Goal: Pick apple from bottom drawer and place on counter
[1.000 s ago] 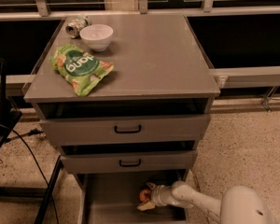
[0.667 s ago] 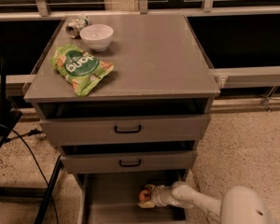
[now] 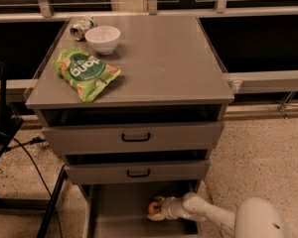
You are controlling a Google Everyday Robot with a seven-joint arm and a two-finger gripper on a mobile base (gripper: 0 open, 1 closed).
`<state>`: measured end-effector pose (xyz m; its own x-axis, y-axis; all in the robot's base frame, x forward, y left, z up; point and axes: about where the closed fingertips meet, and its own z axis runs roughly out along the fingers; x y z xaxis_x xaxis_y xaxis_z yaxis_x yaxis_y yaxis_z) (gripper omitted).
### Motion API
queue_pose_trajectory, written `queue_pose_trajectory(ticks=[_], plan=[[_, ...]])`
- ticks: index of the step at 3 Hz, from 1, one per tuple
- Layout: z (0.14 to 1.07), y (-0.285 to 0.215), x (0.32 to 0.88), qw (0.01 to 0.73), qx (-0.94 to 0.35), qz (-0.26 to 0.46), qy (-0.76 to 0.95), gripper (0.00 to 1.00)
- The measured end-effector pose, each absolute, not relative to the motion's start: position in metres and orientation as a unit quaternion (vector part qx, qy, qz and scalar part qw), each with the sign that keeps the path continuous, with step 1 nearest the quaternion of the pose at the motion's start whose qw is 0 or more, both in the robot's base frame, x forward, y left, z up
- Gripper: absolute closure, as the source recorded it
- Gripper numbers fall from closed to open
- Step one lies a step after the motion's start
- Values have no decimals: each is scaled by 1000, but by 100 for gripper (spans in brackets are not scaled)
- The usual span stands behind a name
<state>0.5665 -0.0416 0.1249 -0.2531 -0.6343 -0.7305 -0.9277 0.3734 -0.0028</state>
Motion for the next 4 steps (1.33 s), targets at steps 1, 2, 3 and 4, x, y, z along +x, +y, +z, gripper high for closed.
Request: queue_pose_trajectory(ticks=[1,2,3,4], plan=[[125,-41,566,331,-514,222,760,100],[125,-41,566,331,-514,222,760,100],[143,-36,562,333,-522,225,753,100],[175,-30,551,335,-537,231,739,100]])
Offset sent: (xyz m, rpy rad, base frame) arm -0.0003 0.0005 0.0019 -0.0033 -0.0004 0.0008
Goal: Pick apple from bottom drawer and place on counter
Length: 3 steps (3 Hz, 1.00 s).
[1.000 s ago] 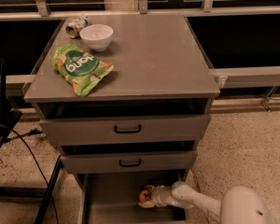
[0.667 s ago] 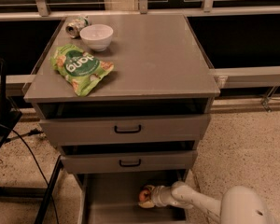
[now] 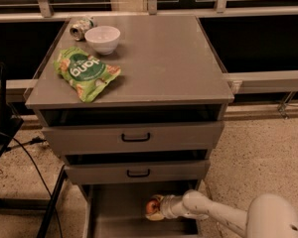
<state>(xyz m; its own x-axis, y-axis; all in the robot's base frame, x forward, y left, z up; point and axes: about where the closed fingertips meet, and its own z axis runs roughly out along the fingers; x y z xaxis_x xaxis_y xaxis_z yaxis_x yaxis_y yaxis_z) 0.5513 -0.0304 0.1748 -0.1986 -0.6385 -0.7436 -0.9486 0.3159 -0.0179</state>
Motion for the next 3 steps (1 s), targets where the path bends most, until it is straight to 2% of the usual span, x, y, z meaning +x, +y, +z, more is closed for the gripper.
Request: queue_pose_trajectory(ticks=[3], plan=[[286,-55,492,332,-553,217,732,100]])
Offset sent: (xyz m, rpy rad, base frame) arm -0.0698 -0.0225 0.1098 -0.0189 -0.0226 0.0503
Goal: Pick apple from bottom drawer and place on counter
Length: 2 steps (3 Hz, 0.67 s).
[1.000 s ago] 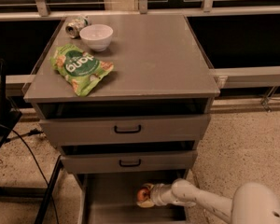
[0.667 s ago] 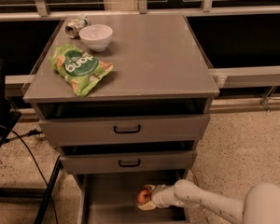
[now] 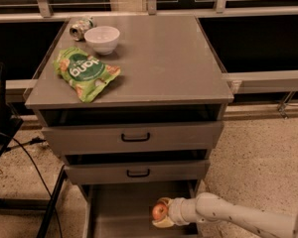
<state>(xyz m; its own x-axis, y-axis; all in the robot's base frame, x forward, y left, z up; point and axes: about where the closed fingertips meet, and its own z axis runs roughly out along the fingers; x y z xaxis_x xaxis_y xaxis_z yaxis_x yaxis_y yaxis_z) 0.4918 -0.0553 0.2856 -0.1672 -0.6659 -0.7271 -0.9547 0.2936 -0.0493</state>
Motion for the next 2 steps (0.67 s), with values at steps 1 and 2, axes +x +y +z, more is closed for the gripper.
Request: queue_pose_trajectory(ticks=[1,2], plan=[[313,-53,478,324,-580,210,717,100],[313,-53,478,324,-580,210,717,100]])
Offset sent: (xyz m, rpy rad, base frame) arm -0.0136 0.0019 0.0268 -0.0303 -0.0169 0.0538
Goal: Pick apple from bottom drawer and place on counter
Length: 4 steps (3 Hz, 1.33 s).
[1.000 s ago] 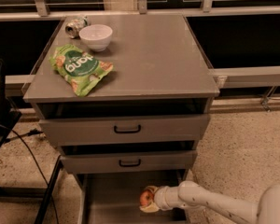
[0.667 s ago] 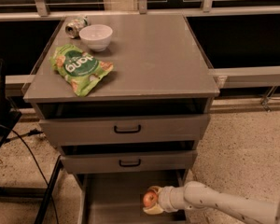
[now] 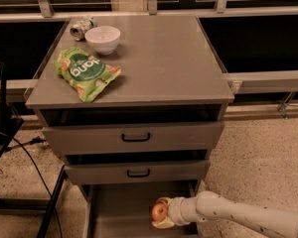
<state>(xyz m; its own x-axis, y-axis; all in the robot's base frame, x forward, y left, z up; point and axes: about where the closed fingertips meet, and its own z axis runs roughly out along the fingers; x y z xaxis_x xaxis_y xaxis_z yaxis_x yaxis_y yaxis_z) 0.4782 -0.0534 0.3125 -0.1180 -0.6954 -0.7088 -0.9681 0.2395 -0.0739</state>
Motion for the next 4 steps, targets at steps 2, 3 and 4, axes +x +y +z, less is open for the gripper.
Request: queue_pose_trajectory(ticks=[2,3,4], plan=[[351,-43,469,319,-587,238,705,100],[419,-36,468,325,-614,225,684,100],[488,-34,471,332,-641,194,664,100]])
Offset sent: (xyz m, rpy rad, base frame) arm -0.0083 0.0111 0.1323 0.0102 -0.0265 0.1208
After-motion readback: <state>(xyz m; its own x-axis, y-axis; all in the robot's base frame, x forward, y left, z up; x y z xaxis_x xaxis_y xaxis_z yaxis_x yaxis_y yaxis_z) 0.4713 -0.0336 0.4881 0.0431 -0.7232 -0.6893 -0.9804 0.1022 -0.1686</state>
